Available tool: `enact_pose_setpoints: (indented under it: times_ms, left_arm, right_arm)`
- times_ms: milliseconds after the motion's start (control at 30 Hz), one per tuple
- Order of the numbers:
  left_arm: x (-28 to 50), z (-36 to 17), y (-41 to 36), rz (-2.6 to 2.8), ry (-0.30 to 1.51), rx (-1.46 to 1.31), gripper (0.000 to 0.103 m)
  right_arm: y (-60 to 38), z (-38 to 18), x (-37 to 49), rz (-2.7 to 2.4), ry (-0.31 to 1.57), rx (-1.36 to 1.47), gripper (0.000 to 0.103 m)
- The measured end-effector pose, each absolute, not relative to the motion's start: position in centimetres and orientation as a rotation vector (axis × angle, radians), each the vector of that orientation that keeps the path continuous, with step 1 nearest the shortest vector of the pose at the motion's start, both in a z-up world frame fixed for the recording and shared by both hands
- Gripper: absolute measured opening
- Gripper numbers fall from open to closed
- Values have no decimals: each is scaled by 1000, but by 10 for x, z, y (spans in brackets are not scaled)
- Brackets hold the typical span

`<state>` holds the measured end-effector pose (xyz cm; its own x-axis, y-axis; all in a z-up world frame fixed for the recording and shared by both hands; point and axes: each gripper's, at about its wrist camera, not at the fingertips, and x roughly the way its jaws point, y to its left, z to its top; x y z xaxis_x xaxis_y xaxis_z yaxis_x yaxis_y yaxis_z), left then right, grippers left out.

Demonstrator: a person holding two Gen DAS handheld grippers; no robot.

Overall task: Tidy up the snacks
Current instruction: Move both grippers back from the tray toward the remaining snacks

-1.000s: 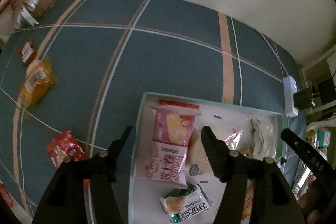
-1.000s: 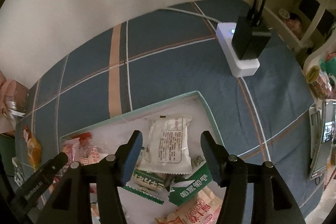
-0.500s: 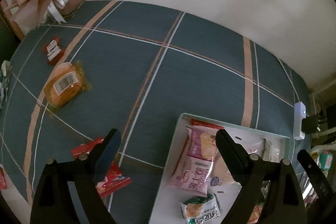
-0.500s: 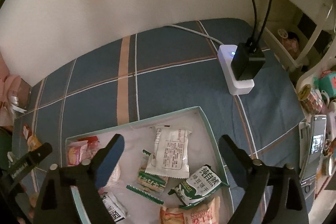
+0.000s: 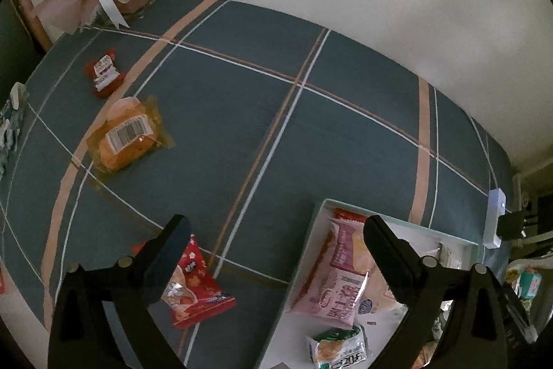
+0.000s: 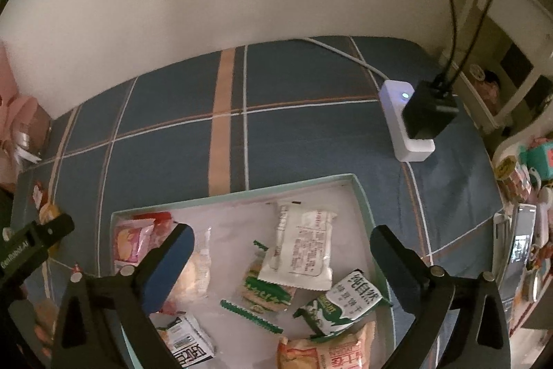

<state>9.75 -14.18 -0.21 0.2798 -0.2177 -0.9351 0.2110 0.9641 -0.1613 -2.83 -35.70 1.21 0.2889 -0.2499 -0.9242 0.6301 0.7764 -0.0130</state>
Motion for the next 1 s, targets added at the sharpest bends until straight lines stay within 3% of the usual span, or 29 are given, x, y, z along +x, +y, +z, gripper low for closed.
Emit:
enact_pose_setpoints:
  times_ms: [1000]
  left_arm:
    - [133, 43, -31, -101, 1070, 151, 100]
  right_arm:
    - [-227, 42, 31, -448, 1141, 283, 103]
